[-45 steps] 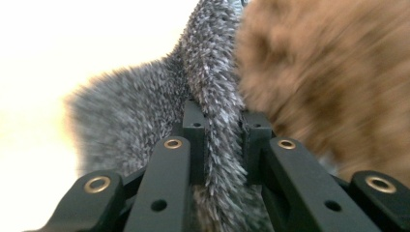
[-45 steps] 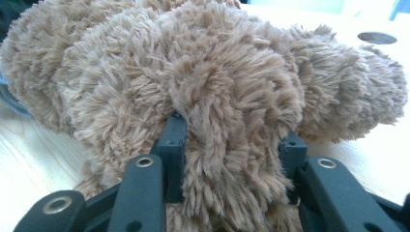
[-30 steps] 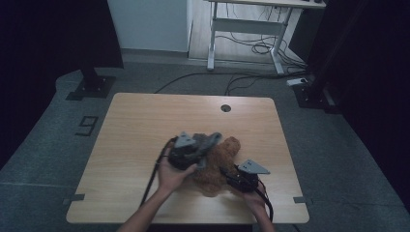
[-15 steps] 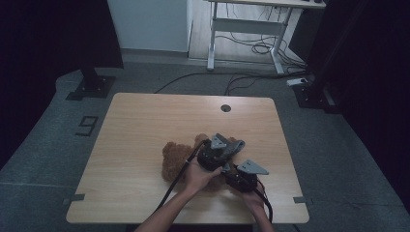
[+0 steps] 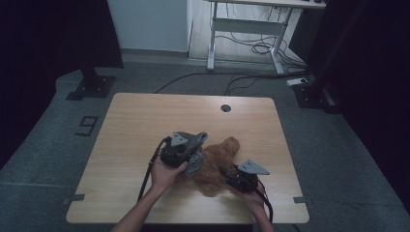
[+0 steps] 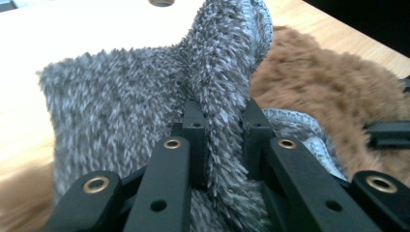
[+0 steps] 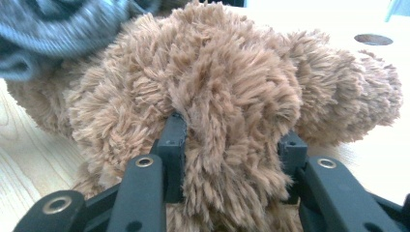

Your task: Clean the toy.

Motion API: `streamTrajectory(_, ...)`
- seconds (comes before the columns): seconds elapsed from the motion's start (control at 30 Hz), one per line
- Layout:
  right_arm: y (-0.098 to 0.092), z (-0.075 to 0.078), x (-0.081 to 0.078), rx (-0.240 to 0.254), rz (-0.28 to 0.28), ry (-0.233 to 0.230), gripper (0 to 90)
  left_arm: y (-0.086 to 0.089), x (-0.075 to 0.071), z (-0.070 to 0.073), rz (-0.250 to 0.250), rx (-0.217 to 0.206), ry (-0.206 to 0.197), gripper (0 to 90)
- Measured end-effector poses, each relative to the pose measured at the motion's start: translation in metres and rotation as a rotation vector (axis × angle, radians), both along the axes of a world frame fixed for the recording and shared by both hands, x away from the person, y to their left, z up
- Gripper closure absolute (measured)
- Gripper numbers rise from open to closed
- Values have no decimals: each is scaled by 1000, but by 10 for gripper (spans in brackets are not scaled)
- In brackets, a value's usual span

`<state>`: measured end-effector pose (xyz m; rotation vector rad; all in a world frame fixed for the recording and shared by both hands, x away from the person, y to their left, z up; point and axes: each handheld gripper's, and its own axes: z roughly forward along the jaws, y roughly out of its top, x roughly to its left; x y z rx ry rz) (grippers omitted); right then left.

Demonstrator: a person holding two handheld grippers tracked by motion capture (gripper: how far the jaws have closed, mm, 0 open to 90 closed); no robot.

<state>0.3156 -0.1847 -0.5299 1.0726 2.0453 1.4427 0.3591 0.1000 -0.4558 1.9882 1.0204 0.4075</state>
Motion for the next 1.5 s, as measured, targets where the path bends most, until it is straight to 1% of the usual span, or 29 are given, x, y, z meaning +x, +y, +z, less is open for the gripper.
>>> streamTrajectory(0.1,0,0,0,3,2,0,581,19,-1,1,25,-15,7,770)
streamTrajectory(0.2,0,0,0,4,1,0,581,34,-1,-1,53,-26,16,770)
streamTrajectory(0.37,0,0,0,7,1,2,581,54,0,-12,107,-16,21,770)
streamTrajectory(0.43,0,-1,0,8,1,1,581,64,1,-19,136,-10,41,771)
streamTrajectory(0.47,-1,-1,0,9,1,1,581,69,2,-24,148,-17,58,771)
streamTrajectory(0.53,-1,-1,0,10,2,1,581,78,1,-35,153,-63,107,772)
streamTrajectory(0.57,-1,-1,1,10,2,1,581,79,0,-40,155,-54,117,772)
streamTrajectory(0.6,-2,-1,1,11,3,1,581,78,-1,-44,155,-27,122,772)
streamTrajectory(0.63,-2,-1,1,12,4,4,580,78,-2,-49,151,-9,132,772)
streamTrajectory(0.7,-2,-1,1,16,2,5,580,78,-1,-55,152,-14,152,772)
streamTrajectory(0.73,-2,-1,1,14,1,4,580,79,0,-55,151,-21,158,772)
streamTrajectory(0.8,-2,-2,1,11,-3,0,581,80,2,-50,149,-27,156,770)
streamTrajectory(0.87,-1,-2,1,11,-7,-1,582,77,4,-41,148,-29,141,770)
streamTrajectory(1.07,-2,-3,2,4,-33,-8,583,63,6,-12,138,-23,65,769)
streamTrajectory(1.17,-4,-3,4,9,-47,-12,583,55,4,3,124,-44,20,769)
streamTrajectory(1.23,-5,-3,4,7,-49,-16,583,49,4,13,107,-64,4,765)
streamTrajectory(1.27,-4,-3,4,6,-49,-18,584,45,3,18,96,-68,-7,764)
streamTrajectory(1.3,-4,-3,4,3,-48,-19,583,40,3,24,81,-73,-17,764)
streamTrajectory(1.37,-2,-3,4,4,-47,-24,583,26,2,33,32,-101,-22,764)
streamTrajectory(1.43,-2,-3,4,-4,-48,-30,583,3,1,40,-14,-85,-38,764)
streamTrajectory(1.5,-2,-3,4,-3,-47,-28,583,-26,1,45,-65,-71,-41,764)
